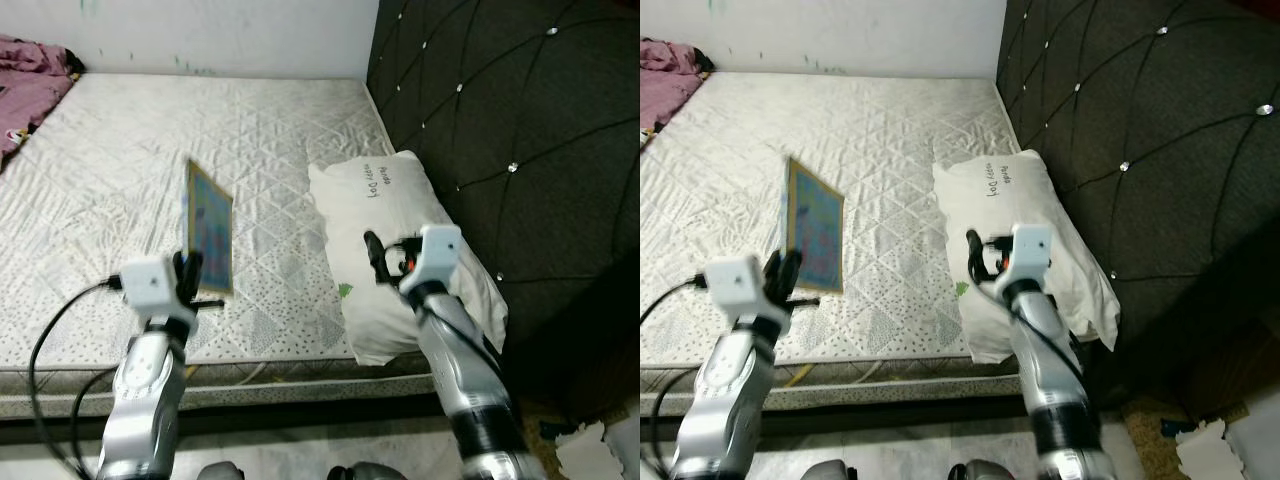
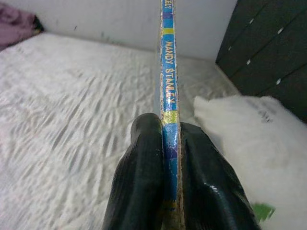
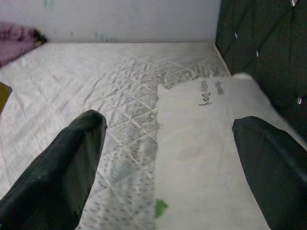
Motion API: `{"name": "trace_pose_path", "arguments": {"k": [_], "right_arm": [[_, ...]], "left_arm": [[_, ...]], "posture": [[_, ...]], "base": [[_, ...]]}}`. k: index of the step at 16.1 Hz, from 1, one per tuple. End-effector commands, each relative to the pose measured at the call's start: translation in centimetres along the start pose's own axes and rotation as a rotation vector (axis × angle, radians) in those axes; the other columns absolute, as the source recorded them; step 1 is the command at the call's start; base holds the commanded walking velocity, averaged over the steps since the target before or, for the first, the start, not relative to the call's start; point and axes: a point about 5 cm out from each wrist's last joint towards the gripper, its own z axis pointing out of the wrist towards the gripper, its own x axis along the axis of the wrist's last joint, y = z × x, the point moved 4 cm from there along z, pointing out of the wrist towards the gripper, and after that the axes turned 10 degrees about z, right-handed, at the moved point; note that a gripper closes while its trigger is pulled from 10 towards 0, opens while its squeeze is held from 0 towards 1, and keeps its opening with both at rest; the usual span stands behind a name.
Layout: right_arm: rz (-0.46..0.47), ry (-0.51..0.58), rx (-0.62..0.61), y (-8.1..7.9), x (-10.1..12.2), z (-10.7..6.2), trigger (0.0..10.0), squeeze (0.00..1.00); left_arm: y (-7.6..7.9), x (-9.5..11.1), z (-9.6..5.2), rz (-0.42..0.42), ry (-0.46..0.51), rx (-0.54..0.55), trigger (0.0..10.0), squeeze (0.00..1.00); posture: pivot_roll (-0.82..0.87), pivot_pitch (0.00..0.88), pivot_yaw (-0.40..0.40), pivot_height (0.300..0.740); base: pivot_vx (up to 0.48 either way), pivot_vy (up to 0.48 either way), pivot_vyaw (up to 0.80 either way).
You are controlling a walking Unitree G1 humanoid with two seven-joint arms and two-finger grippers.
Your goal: Clean up the room
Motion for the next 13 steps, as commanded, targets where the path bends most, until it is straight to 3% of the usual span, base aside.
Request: {"name": "trace_pose_path", "arguments": {"k": [1,2,10,13], "right_arm": [[-0.067,0.049,-0.03,0.65,1.2,-0.45,10.0,0.0],[-0.083,0.079,-0.082,1.41,1.77,-0.54,10.0,0.0],[-0.027,0.077,-0.109,1.1,1.37,-0.61,10.0,0.0],[-0.026,0.071,-0.085,0.62,1.27,-0.32,10.0,0.0]], "left_arm": [[-0.6,1.66,-0.3,0.005,0.057,0.027,10.0,0.0],[-1.12,1.5,-0.54,-0.011,0.051,0.056,10.0,0.0],[-1.39,1.31,0.07,-0.021,0.038,0.086,10.0,0.0],[-1.48,1.53,0.2,-0.011,0.047,0.092,10.0,0.0]], "posture": [[-0.05,0.033,-0.048,0.74],[-0.05,0.03,-0.05,0.74],[-0.05,0.025,-0.038,0.74],[-0.04,0.022,-0.042,0.71]], "base": [[0.0,0.0,0.0],[0.0,0.0,0.0],[0.0,0.0,0.0],[0.0,0.0,0.0]]}}
